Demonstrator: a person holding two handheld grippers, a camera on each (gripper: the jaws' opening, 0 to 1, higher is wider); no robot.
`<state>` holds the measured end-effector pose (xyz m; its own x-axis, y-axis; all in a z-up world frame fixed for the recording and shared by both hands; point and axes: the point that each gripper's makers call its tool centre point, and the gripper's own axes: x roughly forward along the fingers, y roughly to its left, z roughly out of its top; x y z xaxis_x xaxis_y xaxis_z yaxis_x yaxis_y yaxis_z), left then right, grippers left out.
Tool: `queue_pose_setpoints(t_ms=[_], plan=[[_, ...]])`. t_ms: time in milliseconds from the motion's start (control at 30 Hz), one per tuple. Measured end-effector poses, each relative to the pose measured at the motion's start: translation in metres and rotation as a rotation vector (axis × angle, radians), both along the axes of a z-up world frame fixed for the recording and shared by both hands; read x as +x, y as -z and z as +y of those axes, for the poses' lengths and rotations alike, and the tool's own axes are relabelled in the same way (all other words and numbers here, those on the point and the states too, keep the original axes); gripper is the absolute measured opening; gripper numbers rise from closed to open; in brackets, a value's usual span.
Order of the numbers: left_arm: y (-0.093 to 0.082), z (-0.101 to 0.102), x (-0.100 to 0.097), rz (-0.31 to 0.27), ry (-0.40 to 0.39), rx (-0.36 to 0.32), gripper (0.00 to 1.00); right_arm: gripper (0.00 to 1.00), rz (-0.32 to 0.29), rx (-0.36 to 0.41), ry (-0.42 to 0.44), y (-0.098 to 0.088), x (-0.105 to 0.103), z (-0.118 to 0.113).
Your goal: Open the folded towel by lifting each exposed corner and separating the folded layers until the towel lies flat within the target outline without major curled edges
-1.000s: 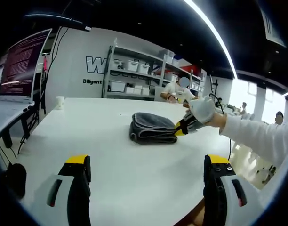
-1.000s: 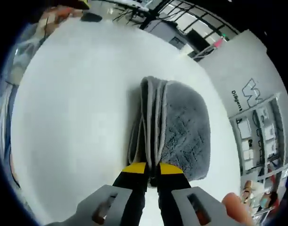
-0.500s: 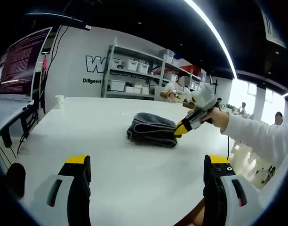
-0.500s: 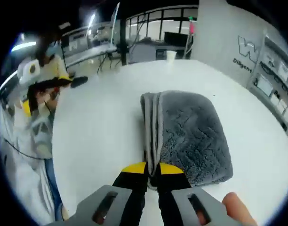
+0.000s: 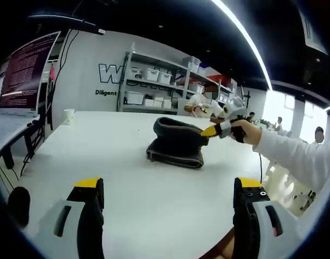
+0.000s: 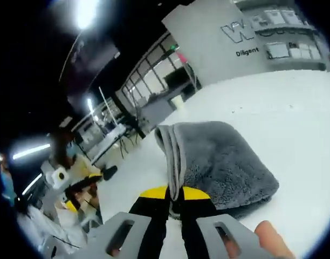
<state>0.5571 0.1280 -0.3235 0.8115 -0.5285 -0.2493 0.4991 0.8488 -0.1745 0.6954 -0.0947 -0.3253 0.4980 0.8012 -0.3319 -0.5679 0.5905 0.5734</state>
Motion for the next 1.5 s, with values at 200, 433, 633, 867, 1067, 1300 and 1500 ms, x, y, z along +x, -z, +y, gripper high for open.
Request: queue_pose_setpoints(t_ms=[200,433,633,867,1067,1300,1500], plan=[[-0.001,0.001,0.0,0.001,-0.003,-0.001,0.99,0.01,0.01,0.154,0.085,-0.014,0.017,-0.021],[-0.002,0.003,-0.001,0.0,-0.007,-0.003,0.99,0.01,0.014,0.298,0.233,-0.03,0.04,-0.059],[-0.001,0.003,-0.001,0.0,-0.009,-0.005,0.99,0.01,0.002,0.326,0.328,-0.032,0.039,-0.083],[0.0,0.005,0.0,0.005,-0.014,-0.008,0.99,0.01,0.012,0.363,0.445,-0.029,0.045,-0.12],[0.0,0.01,0.0,0.002,-0.023,-0.012,0.99,0.01,0.052,0.305,0.537,-0.012,0.043,-0.156],[0.003,0.017,0.002,0.01,-0.042,-0.015,0.99,0.01,0.042,0.163,0.612,0.003,0.032,-0.197],[0.002,0.014,0.001,0.006,-0.032,-0.014,0.99,0.01,0.031,-0.015,0.678,0.024,0.033,-0.236]])
